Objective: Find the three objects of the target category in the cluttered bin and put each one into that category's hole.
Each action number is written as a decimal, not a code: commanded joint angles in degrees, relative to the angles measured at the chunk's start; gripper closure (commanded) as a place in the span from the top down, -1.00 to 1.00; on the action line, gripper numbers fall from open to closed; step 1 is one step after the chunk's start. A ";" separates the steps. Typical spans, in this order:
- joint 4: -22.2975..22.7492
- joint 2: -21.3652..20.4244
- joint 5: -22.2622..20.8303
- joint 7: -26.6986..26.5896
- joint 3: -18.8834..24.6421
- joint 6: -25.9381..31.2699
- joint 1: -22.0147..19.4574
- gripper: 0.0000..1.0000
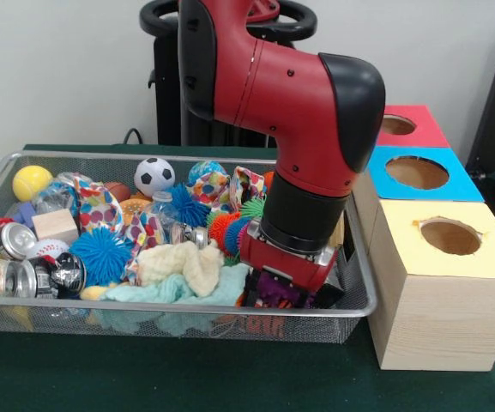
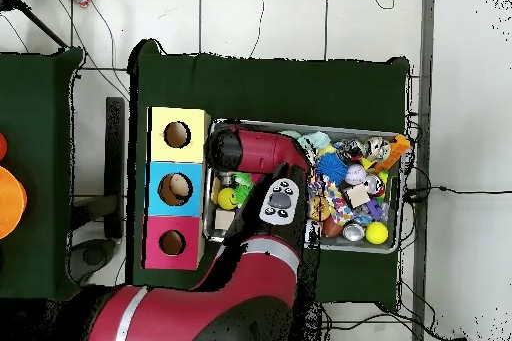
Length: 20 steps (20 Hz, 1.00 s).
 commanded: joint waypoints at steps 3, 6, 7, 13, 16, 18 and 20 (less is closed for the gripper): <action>2.51 4.58 -0.37 4.23 10.63 -3.06 -2.94 -1.00; 2.50 4.54 -0.94 3.92 10.78 -3.56 -2.88 -1.00; 2.45 4.54 -0.99 3.83 10.90 -3.55 -2.92 -1.00; 2.47 4.25 -0.73 3.66 11.46 -1.98 -3.30 -1.00; 3.11 3.62 -0.40 5.06 10.94 -2.80 -3.03 -1.00; 4.13 2.75 -0.25 5.20 11.62 -3.39 -3.39 -1.00; 4.97 1.63 -0.38 5.29 11.66 -3.73 -3.29 -1.00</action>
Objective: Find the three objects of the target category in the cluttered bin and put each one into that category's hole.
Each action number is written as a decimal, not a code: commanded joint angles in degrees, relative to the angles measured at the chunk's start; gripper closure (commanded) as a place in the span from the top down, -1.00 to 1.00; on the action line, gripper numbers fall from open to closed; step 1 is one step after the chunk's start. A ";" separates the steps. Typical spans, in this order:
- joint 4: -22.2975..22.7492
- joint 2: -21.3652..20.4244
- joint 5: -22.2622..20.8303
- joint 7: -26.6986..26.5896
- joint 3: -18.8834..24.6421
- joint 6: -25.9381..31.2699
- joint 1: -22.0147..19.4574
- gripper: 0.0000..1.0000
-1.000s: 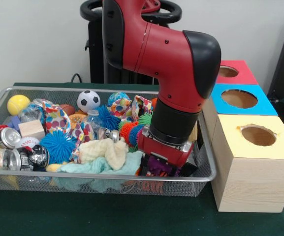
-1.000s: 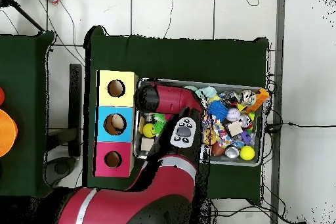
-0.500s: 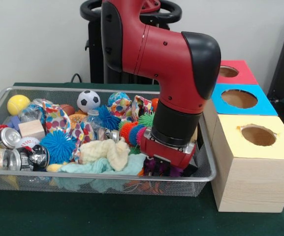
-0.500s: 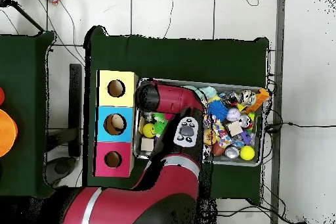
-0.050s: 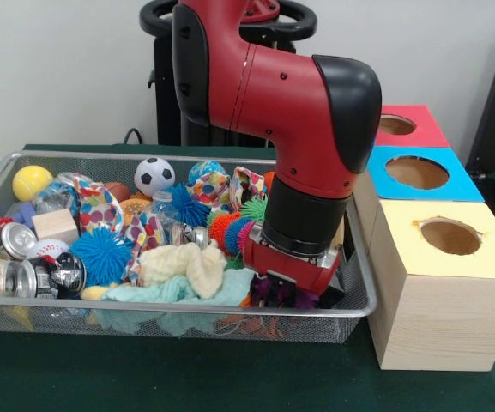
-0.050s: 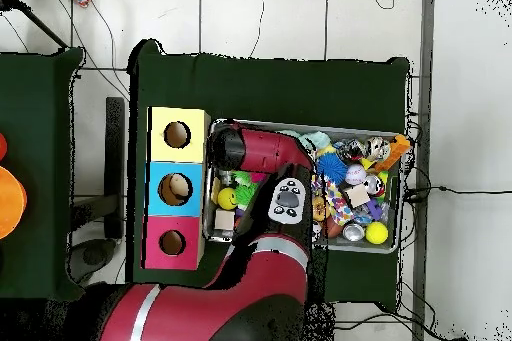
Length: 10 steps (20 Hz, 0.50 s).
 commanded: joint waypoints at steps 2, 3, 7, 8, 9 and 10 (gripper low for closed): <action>6.21 0.40 -0.55 5.52 9.31 -4.34 -1.68 -1.00; 6.89 -0.31 -0.61 5.60 9.51 -4.73 -1.75 -1.00; 10.06 -5.35 -0.88 6.04 8.18 -3.71 -0.46 -1.00; 10.44 -6.96 -0.75 5.89 7.54 -2.17 0.01 -1.00; 10.77 -8.03 -0.69 5.68 7.35 -1.30 0.13 -1.00; 11.12 -9.91 -0.55 5.27 6.84 0.79 0.47 -1.00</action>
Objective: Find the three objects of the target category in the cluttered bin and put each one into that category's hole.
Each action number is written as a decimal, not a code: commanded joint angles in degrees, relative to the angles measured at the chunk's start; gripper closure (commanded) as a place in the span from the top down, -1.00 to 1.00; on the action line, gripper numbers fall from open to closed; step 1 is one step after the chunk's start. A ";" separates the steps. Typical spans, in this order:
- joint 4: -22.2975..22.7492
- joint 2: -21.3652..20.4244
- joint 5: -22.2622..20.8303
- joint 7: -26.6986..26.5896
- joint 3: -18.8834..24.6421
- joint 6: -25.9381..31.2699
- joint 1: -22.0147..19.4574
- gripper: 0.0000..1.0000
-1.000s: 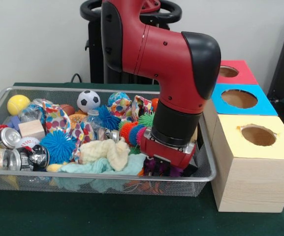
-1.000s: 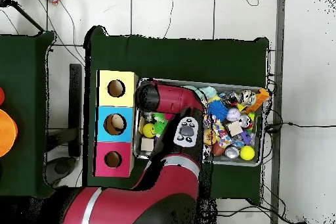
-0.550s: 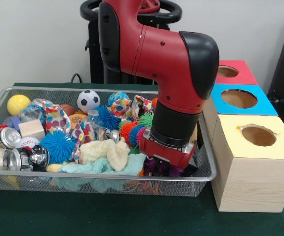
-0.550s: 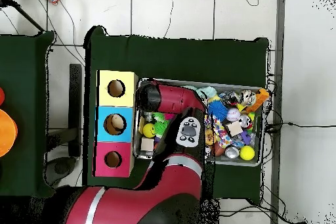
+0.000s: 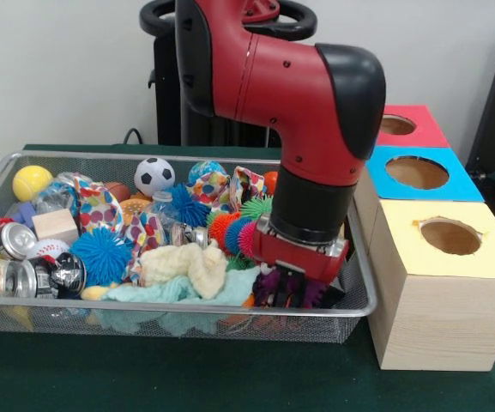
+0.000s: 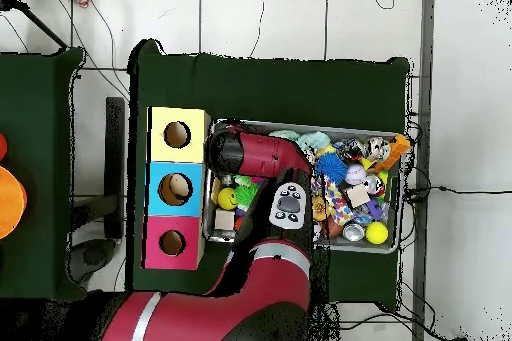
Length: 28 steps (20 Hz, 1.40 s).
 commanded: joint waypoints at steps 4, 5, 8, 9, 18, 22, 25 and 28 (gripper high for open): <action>7.64 -10.77 -0.24 3.85 4.83 7.29 0.73 -1.00; 7.27 -11.10 -0.24 3.80 4.49 8.07 0.95 -1.00; 5.53 -12.25 0.08 3.41 4.12 11.29 1.05 -1.00; 5.24 -12.50 0.14 3.37 4.15 11.80 1.04 -1.00; 3.59 -16.09 0.11 3.86 4.06 15.02 1.53 -1.00; 3.72 -16.62 0.04 3.44 4.69 15.17 0.88 -1.00; 3.69 -17.08 -0.12 3.40 4.60 15.59 0.82 -1.00; 3.56 -17.80 -0.31 3.21 4.44 16.19 0.85 -1.00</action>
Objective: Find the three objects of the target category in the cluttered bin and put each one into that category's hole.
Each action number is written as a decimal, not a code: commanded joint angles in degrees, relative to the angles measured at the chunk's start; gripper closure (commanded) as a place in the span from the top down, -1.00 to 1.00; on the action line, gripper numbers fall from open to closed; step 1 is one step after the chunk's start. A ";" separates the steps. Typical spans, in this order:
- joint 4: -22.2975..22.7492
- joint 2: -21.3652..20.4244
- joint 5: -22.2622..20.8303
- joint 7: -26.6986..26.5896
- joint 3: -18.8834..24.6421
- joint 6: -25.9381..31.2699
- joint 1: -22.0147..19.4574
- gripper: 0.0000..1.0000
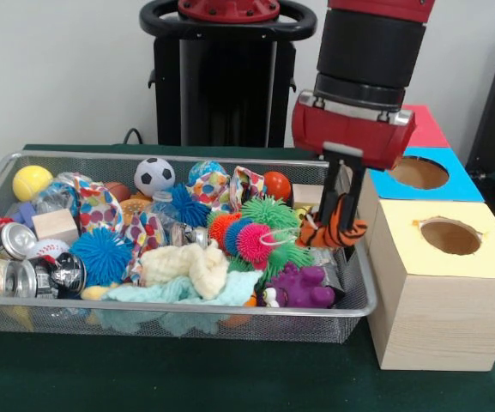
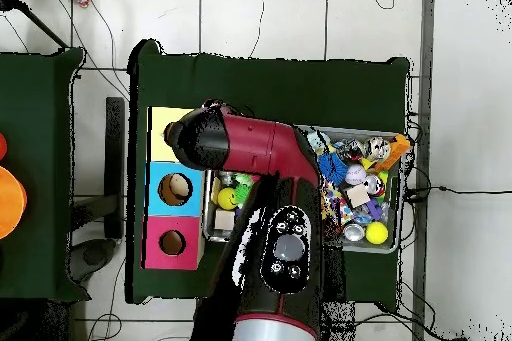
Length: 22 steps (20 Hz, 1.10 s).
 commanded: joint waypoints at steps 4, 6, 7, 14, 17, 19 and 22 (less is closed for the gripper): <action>0.01 -2.51 -0.23 3.41 3.62 10.52 -0.26 -1.00; -0.17 -3.22 -0.05 3.51 3.58 11.98 -0.24 -1.00; -0.16 -3.47 0.09 3.55 3.72 12.49 -0.32 -1.00; -4.49 -5.44 0.26 4.29 3.09 20.50 -0.13 -1.00; -7.42 -5.67 0.00 5.04 2.63 24.67 0.29 -1.00; -9.18 -5.59 -0.15 5.48 2.49 26.71 0.42 -1.00; -11.43 -5.27 -0.30 6.07 2.48 29.11 0.47 -1.00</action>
